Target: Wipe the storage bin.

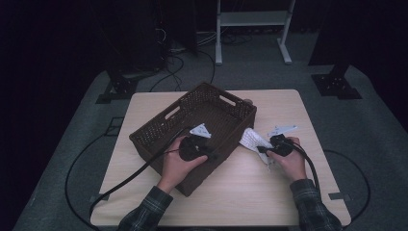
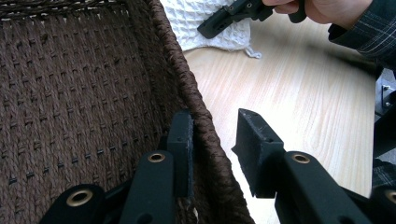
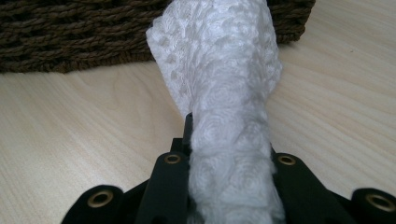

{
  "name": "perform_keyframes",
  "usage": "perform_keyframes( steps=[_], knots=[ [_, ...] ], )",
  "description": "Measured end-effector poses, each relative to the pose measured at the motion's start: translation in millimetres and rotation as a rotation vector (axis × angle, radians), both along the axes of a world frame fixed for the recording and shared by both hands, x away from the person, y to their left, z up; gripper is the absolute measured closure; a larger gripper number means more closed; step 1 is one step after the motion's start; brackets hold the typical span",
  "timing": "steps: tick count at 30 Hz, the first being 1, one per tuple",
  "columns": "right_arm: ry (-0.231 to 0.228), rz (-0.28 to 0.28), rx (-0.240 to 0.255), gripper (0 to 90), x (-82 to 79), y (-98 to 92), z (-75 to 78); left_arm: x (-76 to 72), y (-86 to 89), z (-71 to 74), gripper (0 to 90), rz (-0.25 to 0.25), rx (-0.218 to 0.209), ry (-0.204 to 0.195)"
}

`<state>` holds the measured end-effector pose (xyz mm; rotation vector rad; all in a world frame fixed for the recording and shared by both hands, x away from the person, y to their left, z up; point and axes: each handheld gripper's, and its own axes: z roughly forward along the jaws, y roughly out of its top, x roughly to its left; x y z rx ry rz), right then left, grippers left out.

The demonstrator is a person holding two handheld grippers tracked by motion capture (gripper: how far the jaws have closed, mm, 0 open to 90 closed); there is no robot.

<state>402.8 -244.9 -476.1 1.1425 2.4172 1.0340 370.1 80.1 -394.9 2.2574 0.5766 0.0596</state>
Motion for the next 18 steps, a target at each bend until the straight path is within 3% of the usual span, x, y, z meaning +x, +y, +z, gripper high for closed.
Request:
perform_keyframes(
  steps=[8,18],
  knots=[
    [-0.014,0.004,0.018,75.6,-3.3,0.3,5.8,0.0,0.0,0.0,66.5,0.0,0.0,0.0],
    [-0.063,0.026,0.043,75.6,-10.7,1.8,22.7,-0.1,0.0,0.0,66.4,-0.001,0.0,-0.001]
  ],
)
